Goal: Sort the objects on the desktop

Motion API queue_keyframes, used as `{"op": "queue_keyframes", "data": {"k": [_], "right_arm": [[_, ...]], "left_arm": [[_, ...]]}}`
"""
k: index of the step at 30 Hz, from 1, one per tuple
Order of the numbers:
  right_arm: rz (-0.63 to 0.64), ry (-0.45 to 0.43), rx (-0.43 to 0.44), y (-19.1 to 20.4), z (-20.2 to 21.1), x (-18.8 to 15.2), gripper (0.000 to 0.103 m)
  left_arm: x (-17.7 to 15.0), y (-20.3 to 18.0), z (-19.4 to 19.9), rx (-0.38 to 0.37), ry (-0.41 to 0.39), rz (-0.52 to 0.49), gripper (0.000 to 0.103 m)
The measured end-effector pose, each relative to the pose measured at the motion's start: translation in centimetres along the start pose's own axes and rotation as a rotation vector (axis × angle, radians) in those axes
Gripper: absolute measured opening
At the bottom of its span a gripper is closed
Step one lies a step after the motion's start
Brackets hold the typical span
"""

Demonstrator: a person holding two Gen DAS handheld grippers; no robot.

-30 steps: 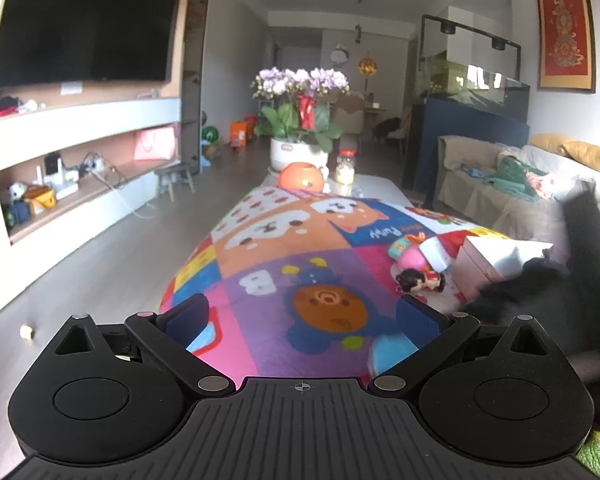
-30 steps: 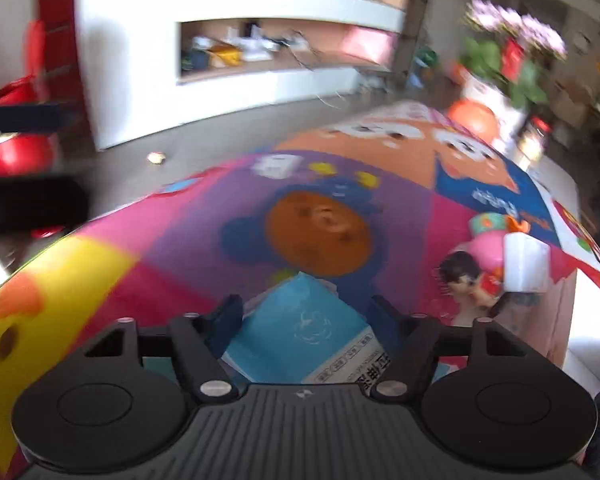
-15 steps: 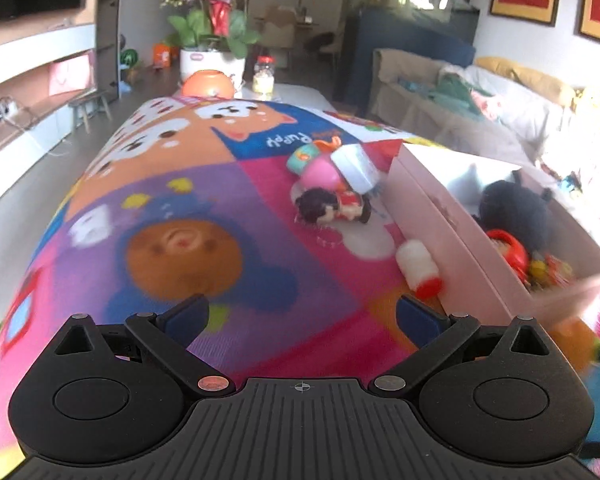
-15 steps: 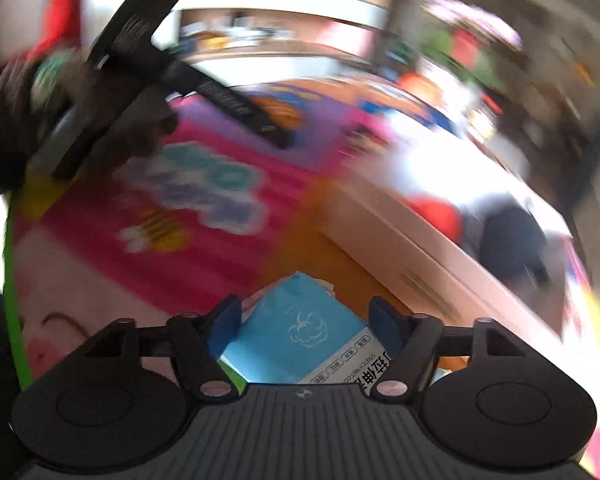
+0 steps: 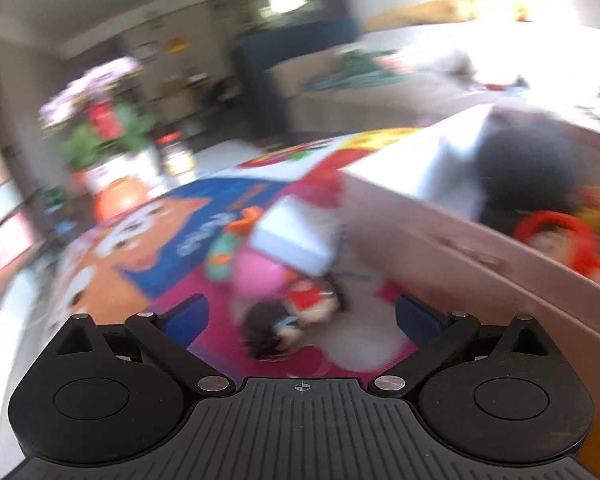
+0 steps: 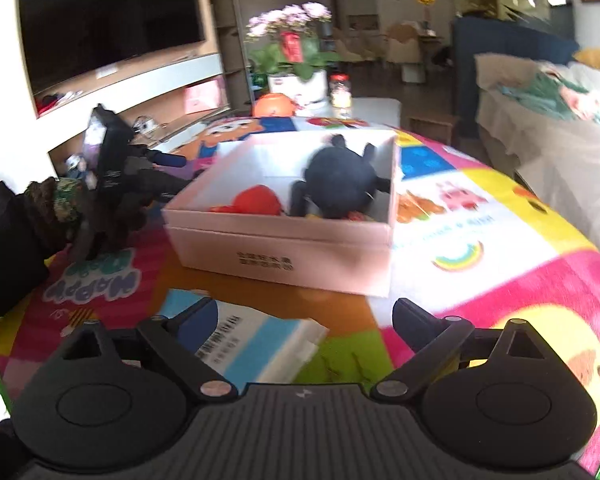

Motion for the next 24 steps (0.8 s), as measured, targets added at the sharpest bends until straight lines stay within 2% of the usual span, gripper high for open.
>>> {"op": "queue_keyframes", "data": {"k": [5,11,14,17,20,22,24], "right_arm": [[-0.041,0.004,-0.012,-0.5,-0.2,-0.6,0.095],[-0.033,-0.034,-0.005,0.1,0.1,-0.5,0.098],[-0.006,-0.073,-0.04,0.1,-0.2,0.3,0.1],[-0.013,-0.122,-0.1,-1.2,-1.3,1.9,0.103],[-0.087,-0.098,-0.124,-2.6,-3.8,3.0,0.103],[-0.134,-0.066,-0.113,-3.1,-5.7,3.3,0.103],[-0.175,-0.041,-0.068,-2.5,-7.2,3.4,0.103]], "left_arm": [[-1.6,-2.9,3.2,-0.148,0.005,-0.09,0.102],[-2.4,-7.3,9.1,-0.238,-0.012,-0.1,0.102],[-2.5,-9.4,11.4,-0.209,-0.015,-0.11,0.103],[-2.1,-10.2,13.1,-0.155,-0.016,-0.031,0.103],[-1.9,-11.1,14.6,-0.139,-0.028,0.081,0.103],[-1.9,-11.7,15.3,-0.138,-0.039,0.103,0.103],[-1.7,-12.2,15.8,-0.133,-0.048,0.101,0.103]]}}
Point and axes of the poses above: each gripper's, at about its wrist camera, not at the fingertips, and z roughly against the way its jaws point, y to its left, x to its top, the point moved 9 cm from there along -z, roughly the way its jaws point, and after that the axes turned 15 degrees about -y, right-handed, at the moved point
